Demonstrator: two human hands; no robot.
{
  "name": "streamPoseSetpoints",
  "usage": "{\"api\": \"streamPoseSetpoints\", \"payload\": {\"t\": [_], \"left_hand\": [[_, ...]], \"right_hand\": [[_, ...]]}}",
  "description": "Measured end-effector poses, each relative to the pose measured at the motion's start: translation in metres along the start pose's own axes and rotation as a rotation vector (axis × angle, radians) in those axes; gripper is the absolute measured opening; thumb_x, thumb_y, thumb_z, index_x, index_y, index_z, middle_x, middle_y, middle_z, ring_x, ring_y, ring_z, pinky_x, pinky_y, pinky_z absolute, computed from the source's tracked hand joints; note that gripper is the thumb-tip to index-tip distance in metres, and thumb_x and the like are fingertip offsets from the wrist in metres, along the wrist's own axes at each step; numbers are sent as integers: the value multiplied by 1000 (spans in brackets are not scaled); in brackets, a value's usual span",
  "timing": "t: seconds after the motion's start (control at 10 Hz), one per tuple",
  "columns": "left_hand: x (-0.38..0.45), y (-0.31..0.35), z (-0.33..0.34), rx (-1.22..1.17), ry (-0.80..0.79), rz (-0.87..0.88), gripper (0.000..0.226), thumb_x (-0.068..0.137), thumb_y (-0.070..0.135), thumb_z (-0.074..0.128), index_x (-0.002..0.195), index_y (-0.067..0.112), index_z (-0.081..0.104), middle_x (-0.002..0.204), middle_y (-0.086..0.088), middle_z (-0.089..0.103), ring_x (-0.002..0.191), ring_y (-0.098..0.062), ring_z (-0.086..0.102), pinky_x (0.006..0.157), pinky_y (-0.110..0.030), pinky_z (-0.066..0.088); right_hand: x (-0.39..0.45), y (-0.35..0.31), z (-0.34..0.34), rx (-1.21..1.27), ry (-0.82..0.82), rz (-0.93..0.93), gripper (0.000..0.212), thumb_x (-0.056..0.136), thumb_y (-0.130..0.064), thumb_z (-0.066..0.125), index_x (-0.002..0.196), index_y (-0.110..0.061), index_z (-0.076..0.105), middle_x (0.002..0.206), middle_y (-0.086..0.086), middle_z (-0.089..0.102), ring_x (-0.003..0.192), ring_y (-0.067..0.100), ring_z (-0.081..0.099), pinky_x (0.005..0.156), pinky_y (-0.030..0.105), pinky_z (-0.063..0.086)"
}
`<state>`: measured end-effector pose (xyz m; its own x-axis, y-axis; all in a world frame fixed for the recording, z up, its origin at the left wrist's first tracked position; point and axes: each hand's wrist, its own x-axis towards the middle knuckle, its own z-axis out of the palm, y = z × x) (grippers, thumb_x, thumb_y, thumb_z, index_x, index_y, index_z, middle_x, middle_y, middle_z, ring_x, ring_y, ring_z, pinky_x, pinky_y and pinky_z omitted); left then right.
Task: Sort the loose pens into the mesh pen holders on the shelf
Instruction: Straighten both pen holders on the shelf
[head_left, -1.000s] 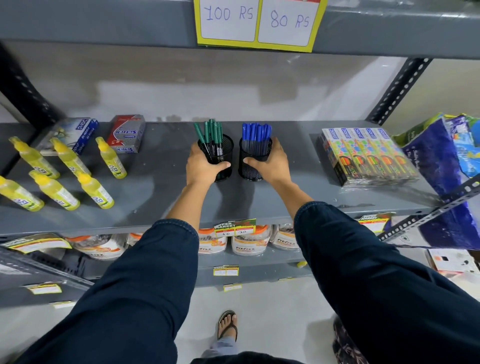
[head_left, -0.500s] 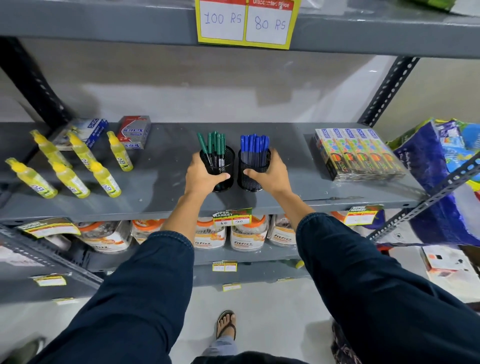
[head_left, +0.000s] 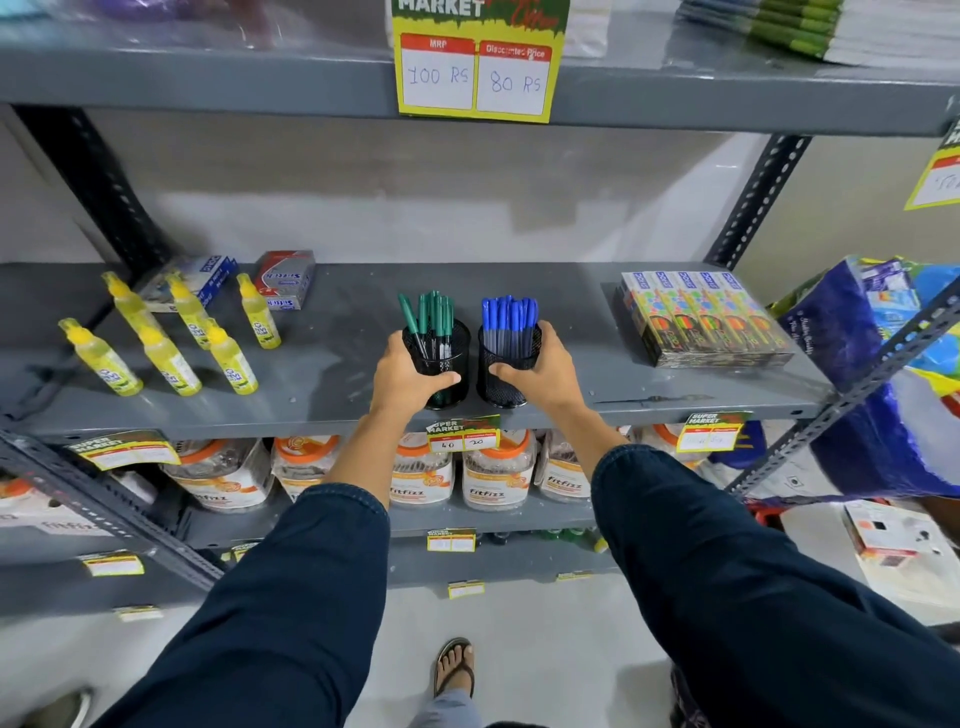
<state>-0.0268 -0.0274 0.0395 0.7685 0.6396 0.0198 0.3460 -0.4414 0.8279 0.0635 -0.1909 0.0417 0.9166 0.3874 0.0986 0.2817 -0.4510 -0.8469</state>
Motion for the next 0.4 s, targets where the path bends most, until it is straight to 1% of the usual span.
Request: {"api": "streamPoseSetpoints", "payload": {"t": [0.1,0.2,0.3,0.4], "left_hand": [[-3,1,-1,9,-2,-1,81,61,29,85,124,8,37,123,-15,57,110,-32,55,89,-41,47],[-6,5,-3,31,-18,-21,83,62,29,84,126,8,35,125,-15,55,113,-33,54,91,-43,46],[-6,6,-5,59,-64,-46,97,61,32,84,135,7,26,135,-17,49,122,-35,47,99,-50,44],[-14,9,-9,116,-76,-42,118,59,41,83,144,11,8,150,-19,29,135,-37,31,108,-53,34]], "right_hand": [[-1,1,0,-7,-8,-7,68,70,-24,81,124,-14,41,121,9,59,106,22,58,87,30,46],[-3,-2,-2,-45,-21,16,69,70,-25,80,125,-13,40,123,10,56,111,26,56,93,38,48],[-3,-5,-3,-90,-69,35,82,71,-30,80,134,-10,32,133,13,49,121,31,50,101,44,47],[-12,-11,-7,-73,-81,38,112,72,-45,77,148,-10,2,155,12,20,141,30,25,114,48,31]]}}
